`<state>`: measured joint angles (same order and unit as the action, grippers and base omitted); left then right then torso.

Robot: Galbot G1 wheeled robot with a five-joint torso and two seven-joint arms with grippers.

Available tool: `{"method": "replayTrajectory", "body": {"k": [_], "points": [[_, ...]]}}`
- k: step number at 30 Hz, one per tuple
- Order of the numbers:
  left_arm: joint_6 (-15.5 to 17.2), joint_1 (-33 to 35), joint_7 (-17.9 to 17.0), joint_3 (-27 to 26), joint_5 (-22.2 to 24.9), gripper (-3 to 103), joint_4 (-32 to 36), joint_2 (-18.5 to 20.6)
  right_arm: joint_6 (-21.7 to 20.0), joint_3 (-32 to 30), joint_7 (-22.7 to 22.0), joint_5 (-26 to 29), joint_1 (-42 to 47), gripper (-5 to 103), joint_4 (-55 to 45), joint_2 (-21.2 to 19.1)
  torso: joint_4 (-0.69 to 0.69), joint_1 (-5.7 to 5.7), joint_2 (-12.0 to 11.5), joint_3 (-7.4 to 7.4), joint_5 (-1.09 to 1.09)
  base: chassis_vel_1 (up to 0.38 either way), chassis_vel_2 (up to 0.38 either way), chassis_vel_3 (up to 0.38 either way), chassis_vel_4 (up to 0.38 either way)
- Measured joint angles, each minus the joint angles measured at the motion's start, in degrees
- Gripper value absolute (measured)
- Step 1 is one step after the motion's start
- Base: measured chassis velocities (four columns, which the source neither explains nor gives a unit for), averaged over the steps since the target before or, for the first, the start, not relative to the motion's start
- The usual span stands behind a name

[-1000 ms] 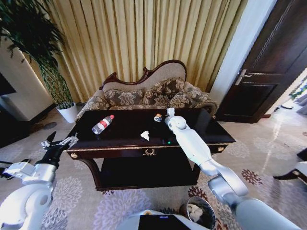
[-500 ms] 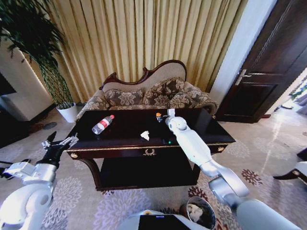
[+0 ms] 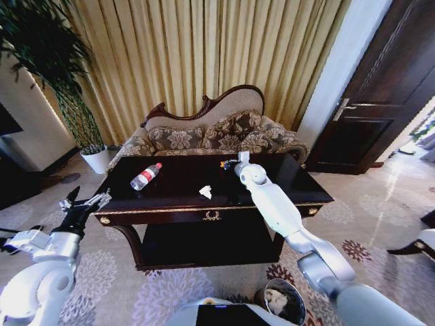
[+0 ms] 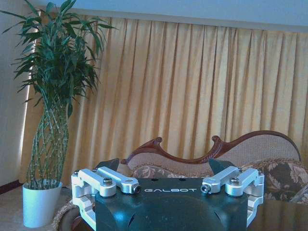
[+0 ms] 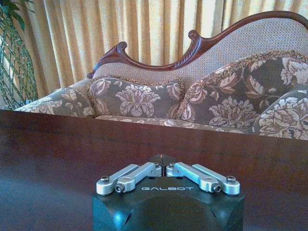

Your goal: Move to the front of the table and place the trash on the table into the trash bin.

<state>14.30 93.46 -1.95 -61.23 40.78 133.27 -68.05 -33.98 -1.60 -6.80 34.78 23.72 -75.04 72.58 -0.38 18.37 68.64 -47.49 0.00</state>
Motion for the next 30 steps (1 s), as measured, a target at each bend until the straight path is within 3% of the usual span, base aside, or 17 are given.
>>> {"method": "replayTrajectory", "body": {"k": [8, 21, 30], "points": [[0.0, -0.1, 0.0, 0.0, 0.0, 100, 0.2, 0.1, 0.0, 0.0, 0.0, 1.5, -0.3, 0, -0.4, -0.2, 0.01, 0.0, 0.0, 0.0, 0.0, 0.0, 0.0, 0.0, 0.0], [-0.1, 0.0, 0.2, 0.1, -0.1, 100, 0.2, -0.3, 3.6, -2.6, 0.0, 4.3, -1.7, 0, -3.6, 0.5, 0.01, 0.0, 0.0, 0.0, -0.01, 0.0, 0.0, 0.0, 0.0], [-0.1, -0.2, 0.2, 0.6, -0.2, 100, 0.2, -0.3, 3.9, -4.3, 0.0, 5.3, -2.1, 0, -6.8, -1.3, 0.01, 0.0, 0.0, 0.0, 0.0, 0.0, 0.0, 0.0, 0.0]]}}
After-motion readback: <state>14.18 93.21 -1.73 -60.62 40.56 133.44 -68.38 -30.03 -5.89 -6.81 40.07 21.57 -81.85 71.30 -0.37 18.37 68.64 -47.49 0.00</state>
